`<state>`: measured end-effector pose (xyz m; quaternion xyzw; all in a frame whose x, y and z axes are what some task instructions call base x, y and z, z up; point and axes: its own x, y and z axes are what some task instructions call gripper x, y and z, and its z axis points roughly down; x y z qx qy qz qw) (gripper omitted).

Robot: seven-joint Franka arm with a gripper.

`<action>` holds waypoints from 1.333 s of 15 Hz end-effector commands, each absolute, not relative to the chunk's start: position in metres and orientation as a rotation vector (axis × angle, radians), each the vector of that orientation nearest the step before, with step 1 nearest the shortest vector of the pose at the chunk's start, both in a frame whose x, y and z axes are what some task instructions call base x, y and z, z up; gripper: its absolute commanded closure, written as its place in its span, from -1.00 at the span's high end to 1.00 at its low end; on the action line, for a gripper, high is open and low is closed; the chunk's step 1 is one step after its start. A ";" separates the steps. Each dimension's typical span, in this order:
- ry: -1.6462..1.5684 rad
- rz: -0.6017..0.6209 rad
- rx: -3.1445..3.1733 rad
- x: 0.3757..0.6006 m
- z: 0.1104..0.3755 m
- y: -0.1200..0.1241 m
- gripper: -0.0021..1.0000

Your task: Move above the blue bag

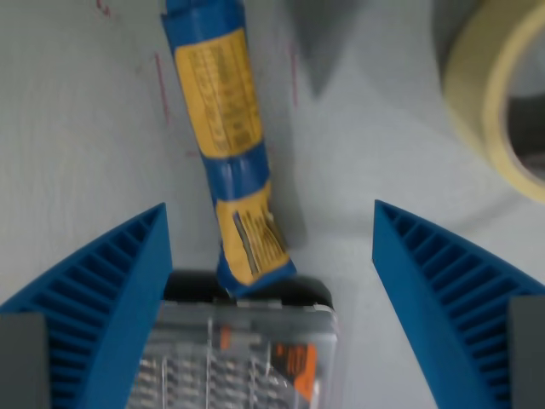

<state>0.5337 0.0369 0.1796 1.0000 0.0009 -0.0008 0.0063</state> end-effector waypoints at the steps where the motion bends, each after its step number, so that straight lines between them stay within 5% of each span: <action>1: 0.131 -0.016 3.062 0.545 0.172 0.042 1.00; 20: 0.123 0.001 3.046 0.564 0.140 0.060 1.00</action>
